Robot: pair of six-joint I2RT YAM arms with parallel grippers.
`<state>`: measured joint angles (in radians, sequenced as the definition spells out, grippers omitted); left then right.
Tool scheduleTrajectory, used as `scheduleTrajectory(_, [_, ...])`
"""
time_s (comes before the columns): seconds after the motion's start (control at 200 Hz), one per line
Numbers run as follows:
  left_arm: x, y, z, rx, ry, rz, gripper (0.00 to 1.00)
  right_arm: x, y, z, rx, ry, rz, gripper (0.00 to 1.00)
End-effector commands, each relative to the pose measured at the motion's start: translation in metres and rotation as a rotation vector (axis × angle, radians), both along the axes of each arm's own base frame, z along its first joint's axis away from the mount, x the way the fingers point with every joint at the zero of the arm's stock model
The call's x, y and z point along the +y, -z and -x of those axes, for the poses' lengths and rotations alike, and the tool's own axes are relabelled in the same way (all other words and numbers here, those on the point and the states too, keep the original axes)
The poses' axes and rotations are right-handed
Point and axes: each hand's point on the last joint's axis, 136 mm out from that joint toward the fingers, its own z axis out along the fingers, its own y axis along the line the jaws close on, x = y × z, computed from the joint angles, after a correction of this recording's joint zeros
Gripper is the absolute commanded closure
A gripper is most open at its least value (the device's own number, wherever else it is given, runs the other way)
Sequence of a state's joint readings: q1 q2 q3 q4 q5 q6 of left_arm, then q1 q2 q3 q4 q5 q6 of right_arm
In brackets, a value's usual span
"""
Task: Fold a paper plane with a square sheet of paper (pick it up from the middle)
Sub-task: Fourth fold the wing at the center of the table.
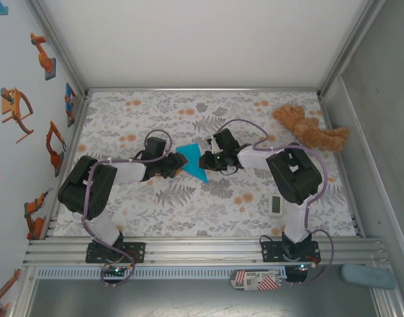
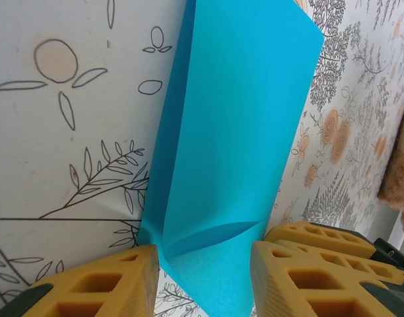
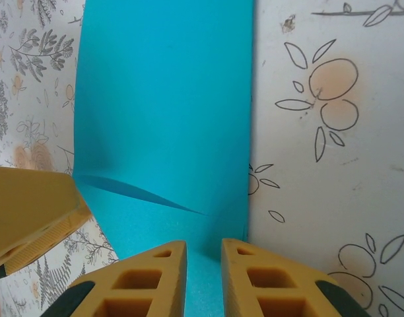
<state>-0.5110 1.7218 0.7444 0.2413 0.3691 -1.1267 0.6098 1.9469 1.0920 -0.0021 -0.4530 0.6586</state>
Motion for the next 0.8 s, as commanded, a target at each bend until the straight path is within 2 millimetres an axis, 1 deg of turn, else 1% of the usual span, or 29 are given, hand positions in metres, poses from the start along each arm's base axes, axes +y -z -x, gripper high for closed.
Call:
scheduleTrajectory(0.0, [-0.01,-0.005,-0.005,-0.005,0.013,0.037,0.59,0.001,0.0,-0.006,-0.003,0.011,-0.012,0.8])
scheduleTrajectory(0.16, [-0.019,-0.014,-0.009,-0.036,0.046,0.084,0.63,0.0,0.0,-0.005,-0.002,0.01,-0.015,0.81])
scheduleTrajectory(0.391, [-0.027,-0.018,-0.011,-0.074,0.083,0.133,0.67,-0.003,0.0,-0.007,-0.005,0.019,-0.015,0.82])
scheduleTrajectory(0.656, [-0.029,-0.016,-0.014,-0.092,0.099,0.148,0.74,-0.008,-0.007,-0.009,-0.019,0.029,-0.024,0.82])
scheduleTrajectory(0.796, [-0.026,-0.016,-0.015,-0.095,0.097,0.141,0.81,-0.011,-0.014,-0.012,-0.036,0.037,-0.032,0.82])
